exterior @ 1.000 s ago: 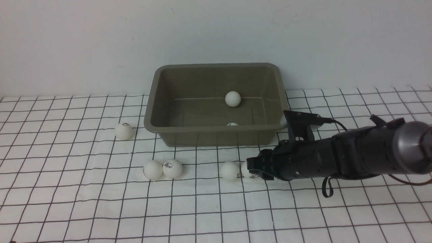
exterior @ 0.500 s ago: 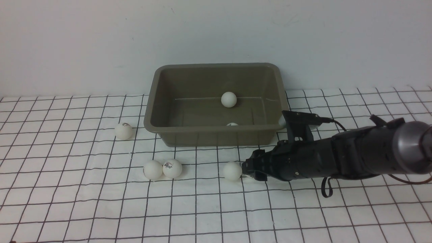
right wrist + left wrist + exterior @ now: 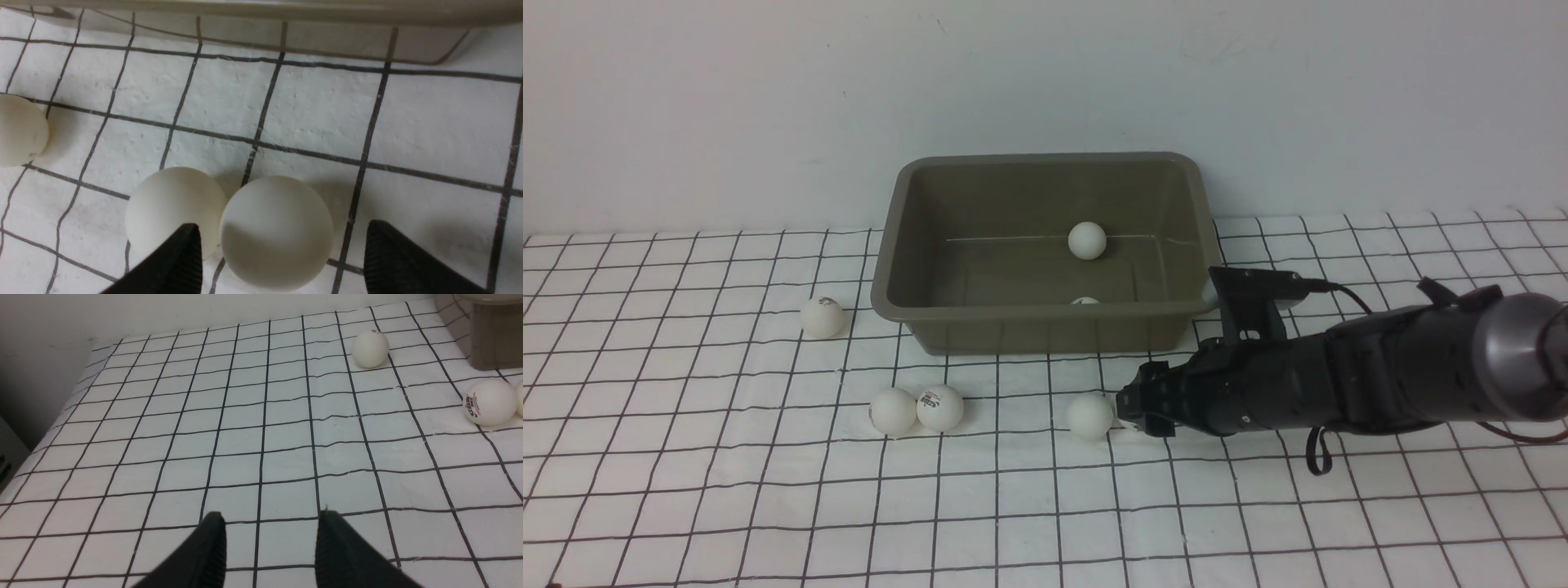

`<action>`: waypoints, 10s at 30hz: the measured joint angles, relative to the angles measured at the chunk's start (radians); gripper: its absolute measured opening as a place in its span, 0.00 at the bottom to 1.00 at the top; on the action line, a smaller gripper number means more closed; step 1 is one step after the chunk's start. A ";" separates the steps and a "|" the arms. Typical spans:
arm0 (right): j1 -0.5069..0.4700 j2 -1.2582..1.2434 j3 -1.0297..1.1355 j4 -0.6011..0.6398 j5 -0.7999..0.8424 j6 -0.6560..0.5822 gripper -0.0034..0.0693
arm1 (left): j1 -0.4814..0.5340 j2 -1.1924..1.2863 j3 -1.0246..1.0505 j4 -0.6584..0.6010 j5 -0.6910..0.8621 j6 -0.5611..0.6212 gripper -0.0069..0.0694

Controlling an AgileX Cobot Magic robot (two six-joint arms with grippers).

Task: Put the table tennis balls into the box on the white checkered tablecloth.
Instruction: 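Reach for and grasp a ping pong ball on the table, then release the ping pong ball into the bin and lift the gripper away, then reach for and grasp a ping pong ball on the table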

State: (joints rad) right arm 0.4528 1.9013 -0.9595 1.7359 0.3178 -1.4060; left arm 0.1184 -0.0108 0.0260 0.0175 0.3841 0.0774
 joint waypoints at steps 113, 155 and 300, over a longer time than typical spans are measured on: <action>0.207 -0.297 0.143 -1.037 -0.132 0.758 0.79 | 0.000 0.000 0.000 0.001 0.000 0.000 0.46; 0.209 -0.058 -0.023 -0.842 -0.211 0.758 0.73 | 0.000 0.000 0.000 0.001 0.000 0.000 0.46; 0.208 0.150 -0.242 -0.872 -0.225 0.704 0.70 | 0.000 0.000 0.000 0.001 0.000 0.000 0.46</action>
State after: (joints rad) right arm 0.6610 2.0511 -1.2010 0.8637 0.0932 -0.7017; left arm 0.1184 -0.0108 0.0260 0.0184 0.3841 0.0774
